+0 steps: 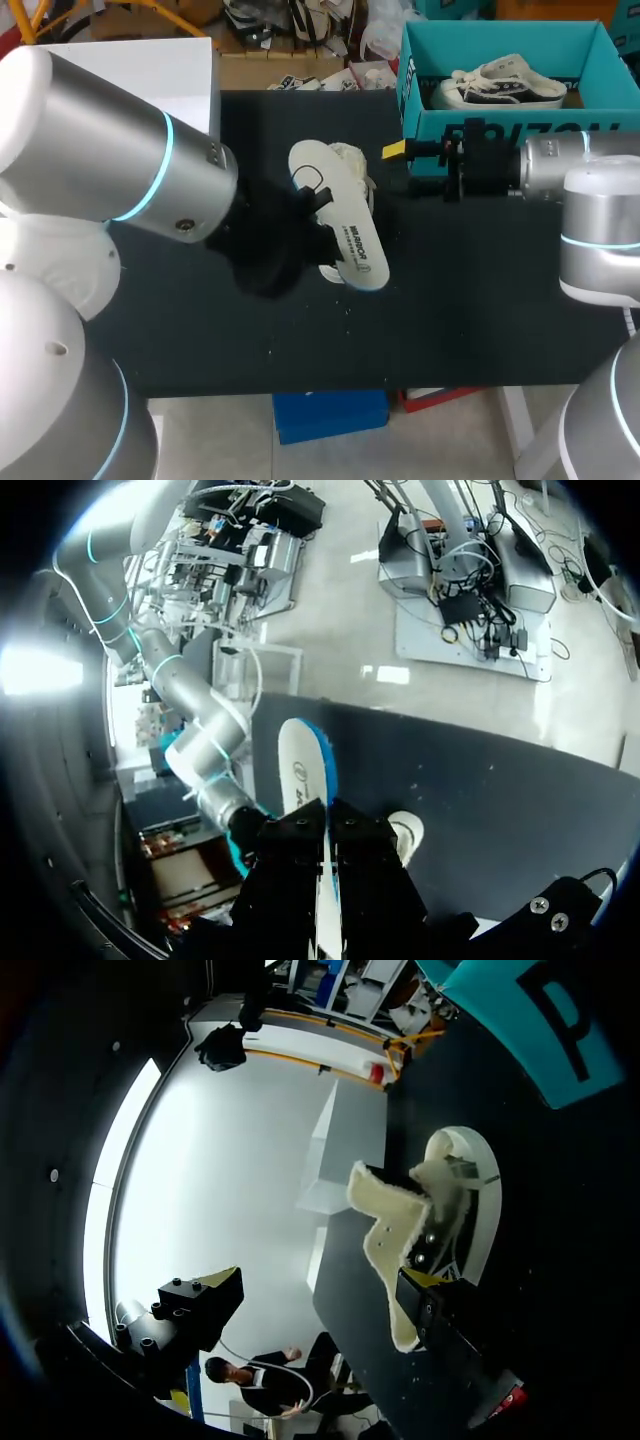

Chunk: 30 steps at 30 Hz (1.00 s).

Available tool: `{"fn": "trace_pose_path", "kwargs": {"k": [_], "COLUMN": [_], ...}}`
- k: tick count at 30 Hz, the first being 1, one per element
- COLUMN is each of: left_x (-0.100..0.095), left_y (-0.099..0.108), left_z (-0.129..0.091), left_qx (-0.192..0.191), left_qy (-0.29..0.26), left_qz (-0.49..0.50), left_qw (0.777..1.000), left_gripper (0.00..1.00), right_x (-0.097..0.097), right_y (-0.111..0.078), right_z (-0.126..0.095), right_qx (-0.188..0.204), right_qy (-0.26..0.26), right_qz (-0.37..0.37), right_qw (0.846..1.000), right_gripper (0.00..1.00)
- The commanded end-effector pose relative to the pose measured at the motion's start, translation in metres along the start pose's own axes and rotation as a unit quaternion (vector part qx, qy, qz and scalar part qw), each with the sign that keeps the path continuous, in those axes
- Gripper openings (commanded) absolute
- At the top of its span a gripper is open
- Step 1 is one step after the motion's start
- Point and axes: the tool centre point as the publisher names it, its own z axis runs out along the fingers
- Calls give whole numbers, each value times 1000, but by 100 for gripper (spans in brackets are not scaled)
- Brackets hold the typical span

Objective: Take the shoe out of the shoebox, open the shoe tongue, remove and reinsert the insole, then place the shoe into the shoebox

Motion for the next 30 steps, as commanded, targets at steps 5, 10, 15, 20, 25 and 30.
{"fn": "trace_pose_path", "kwargs": {"k": [5, 10, 15, 20, 25, 30], "left_x": [20, 30, 37, 47, 49, 49], "left_y": [-8, -12, -10, -7, -5, -5], "left_z": [23, 35, 44, 51, 54, 54], "left_qx": [65, 66, 45, 40, 35, 35], "left_qy": [-65, -88, -89, -109, -104, -104], "left_qz": [6, 32, 67, 73, 62, 62], "left_qw": [996, 993, 993, 991, 992, 992], "left_gripper": [0, 0, 0, 0, 0, 0], "right_x": [0, 0, 0, 0, 0, 0], "right_y": [0, 0, 0, 0, 0, 0], "right_z": [1, 1, 1, 1, 1, 1], "right_qx": [-1, -1, -1, -1, -1, -1], "right_qy": [-1, -1, -1, -1, -1, -1], "right_qz": [0, 0, 0, 0, 0, 0], "right_qw": [1000, 1000, 1000, 1000, 1000, 1000], "right_gripper": [100, 100, 100, 100, 100, 100]}}
